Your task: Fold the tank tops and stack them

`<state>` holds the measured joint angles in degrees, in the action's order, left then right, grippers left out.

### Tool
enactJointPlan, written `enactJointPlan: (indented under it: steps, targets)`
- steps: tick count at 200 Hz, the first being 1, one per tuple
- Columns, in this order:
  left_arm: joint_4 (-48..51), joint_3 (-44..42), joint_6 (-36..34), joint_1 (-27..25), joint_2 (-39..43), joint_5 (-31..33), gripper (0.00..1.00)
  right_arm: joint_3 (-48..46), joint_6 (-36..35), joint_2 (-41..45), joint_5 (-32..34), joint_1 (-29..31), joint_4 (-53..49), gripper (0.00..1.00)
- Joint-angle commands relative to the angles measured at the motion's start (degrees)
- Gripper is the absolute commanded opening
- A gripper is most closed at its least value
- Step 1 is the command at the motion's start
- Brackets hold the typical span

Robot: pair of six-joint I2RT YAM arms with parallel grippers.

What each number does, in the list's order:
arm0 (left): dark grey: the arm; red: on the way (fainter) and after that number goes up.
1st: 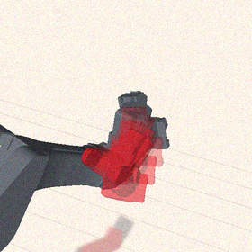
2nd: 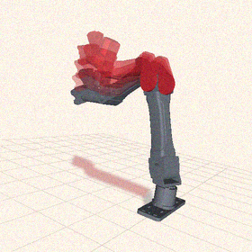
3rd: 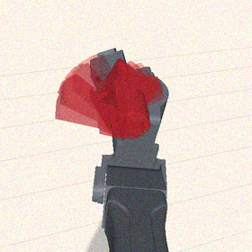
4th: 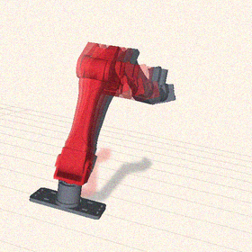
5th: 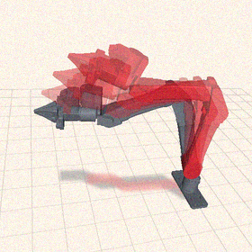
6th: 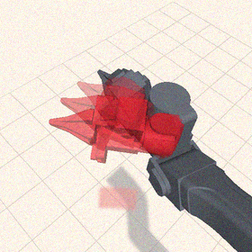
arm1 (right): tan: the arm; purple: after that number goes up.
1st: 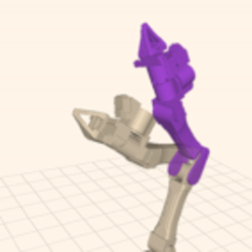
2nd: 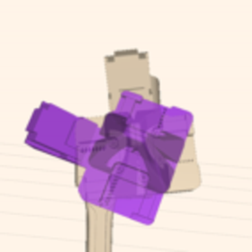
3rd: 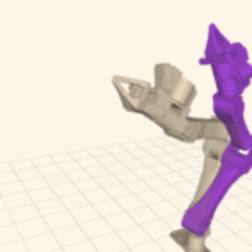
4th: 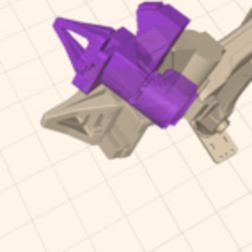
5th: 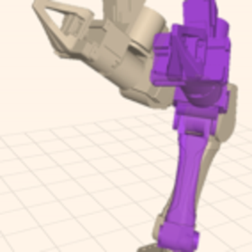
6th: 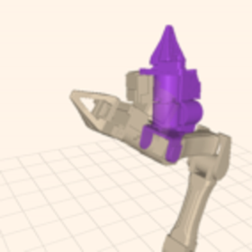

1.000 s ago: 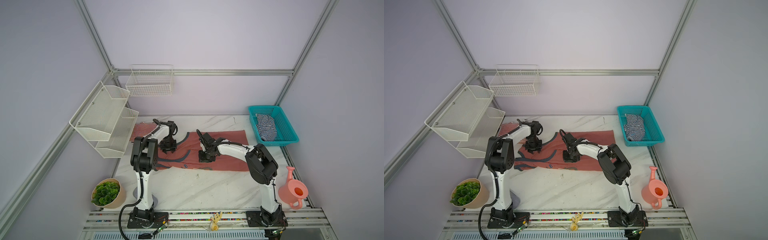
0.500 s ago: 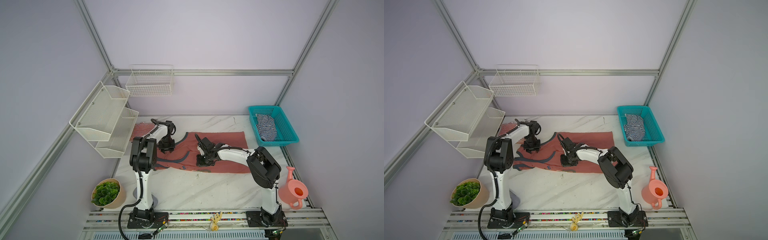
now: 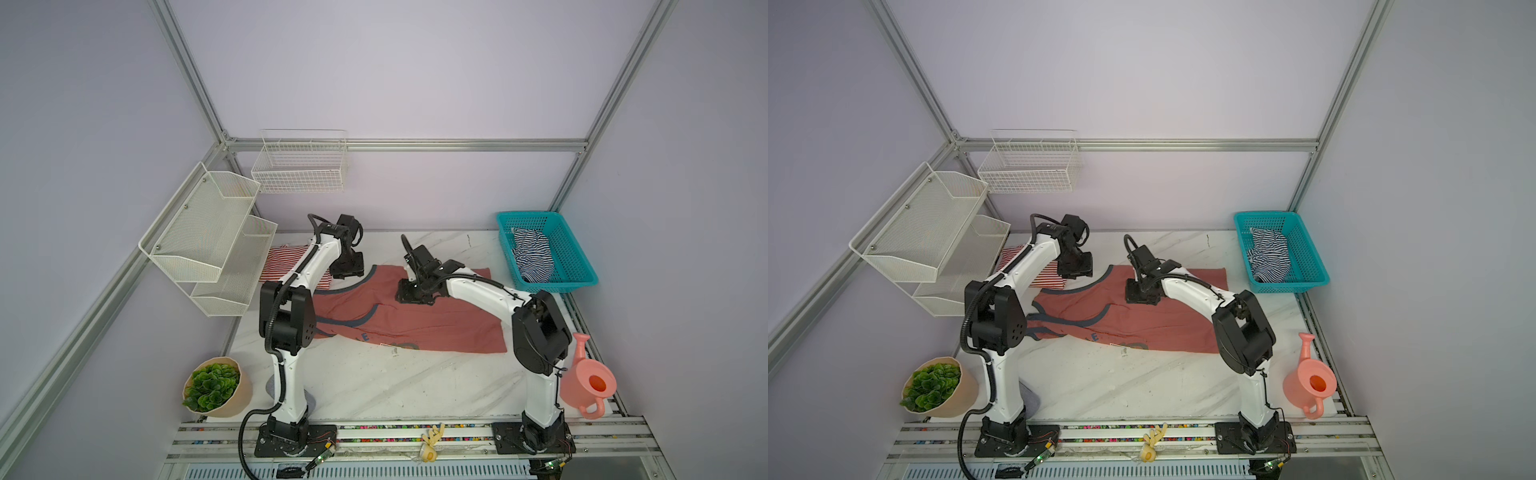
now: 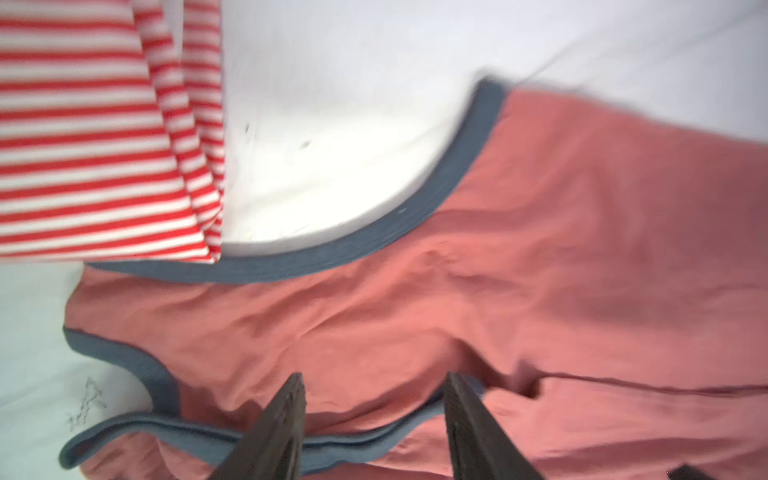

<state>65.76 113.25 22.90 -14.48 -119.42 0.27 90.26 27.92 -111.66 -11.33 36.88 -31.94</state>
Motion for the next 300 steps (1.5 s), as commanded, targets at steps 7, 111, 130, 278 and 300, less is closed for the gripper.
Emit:
enactJointPlan:
  steps: [7, 111, 130, 278, 300]
  targets:
    - [-0.47, 15.64, -1.52, -0.87, -2.41, -4.27, 0.55, 0.43, -3.61, 4.16, 5.07, -10.43, -4.91, 0.49]
    - [-11.31, 31.06, -0.11, -0.81, -25.28, -13.66, 0.57, 13.15, -7.9, -10.09, 12.56, -27.33, -6.41, 0.62]
    - [-12.76, 30.6, -0.3, -0.82, -25.86, -12.3, 0.58, 15.16, -8.15, -12.86, 14.03, -28.41, -7.26, 0.62]
    - [-10.66, 27.57, -3.71, -0.84, -26.88, -5.66, 0.54, 18.98, -8.74, -20.3, 16.54, -34.06, -7.78, 0.64]
    - [-9.65, 27.66, -3.9, -0.87, -27.34, -5.71, 0.52, 20.12, -8.87, -21.6, 15.47, -34.25, -7.91, 0.59]
